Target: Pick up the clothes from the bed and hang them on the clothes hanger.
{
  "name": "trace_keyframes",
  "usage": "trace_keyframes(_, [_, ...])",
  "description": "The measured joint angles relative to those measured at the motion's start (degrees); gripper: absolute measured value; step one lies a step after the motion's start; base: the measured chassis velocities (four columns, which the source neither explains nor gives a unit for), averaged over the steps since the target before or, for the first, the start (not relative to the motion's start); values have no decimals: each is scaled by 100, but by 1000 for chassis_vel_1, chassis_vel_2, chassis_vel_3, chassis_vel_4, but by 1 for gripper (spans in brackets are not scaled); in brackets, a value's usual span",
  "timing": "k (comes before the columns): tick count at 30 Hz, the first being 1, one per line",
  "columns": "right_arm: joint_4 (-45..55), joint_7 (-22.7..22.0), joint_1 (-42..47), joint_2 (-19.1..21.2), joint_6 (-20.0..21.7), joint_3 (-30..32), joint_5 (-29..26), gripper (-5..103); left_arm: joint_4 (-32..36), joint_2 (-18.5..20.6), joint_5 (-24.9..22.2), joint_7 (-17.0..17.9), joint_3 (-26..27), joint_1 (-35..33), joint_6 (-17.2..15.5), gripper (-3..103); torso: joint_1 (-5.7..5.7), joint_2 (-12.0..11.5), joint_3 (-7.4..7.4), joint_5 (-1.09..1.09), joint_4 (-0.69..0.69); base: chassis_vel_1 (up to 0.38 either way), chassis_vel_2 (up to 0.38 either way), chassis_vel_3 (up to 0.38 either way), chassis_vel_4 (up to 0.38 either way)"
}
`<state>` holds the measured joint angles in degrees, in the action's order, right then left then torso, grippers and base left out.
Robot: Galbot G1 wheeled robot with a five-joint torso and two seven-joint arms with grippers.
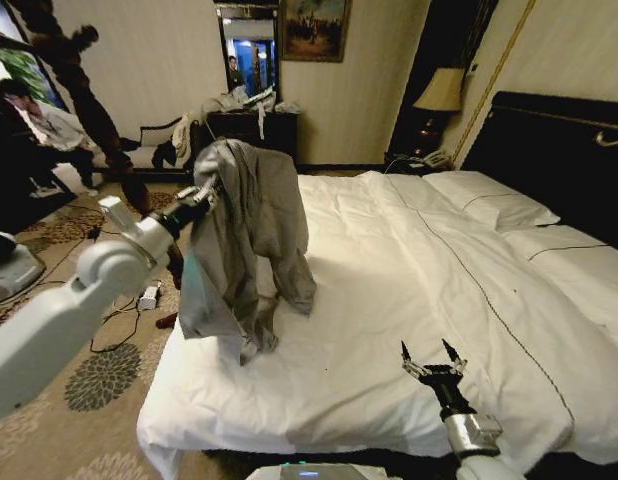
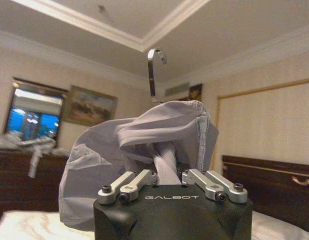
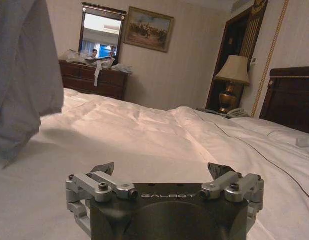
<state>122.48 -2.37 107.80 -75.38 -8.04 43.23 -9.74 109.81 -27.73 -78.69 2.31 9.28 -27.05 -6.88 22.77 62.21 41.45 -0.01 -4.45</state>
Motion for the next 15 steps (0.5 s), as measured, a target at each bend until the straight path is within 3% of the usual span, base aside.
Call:
trace_keyframes(7, [3,-5,-6,6,8,-3,-9,100,-585,217,-365,215,-345,1214,-244,16,0,0,0,1,-2,0,0,0,0])
trace_keyframes(15, [7,-8,-8,8,13,-5,-14,100,-1206,510,-411,297,-539,1722,-462,16,0,0,0,0,0,0,0,0,0])
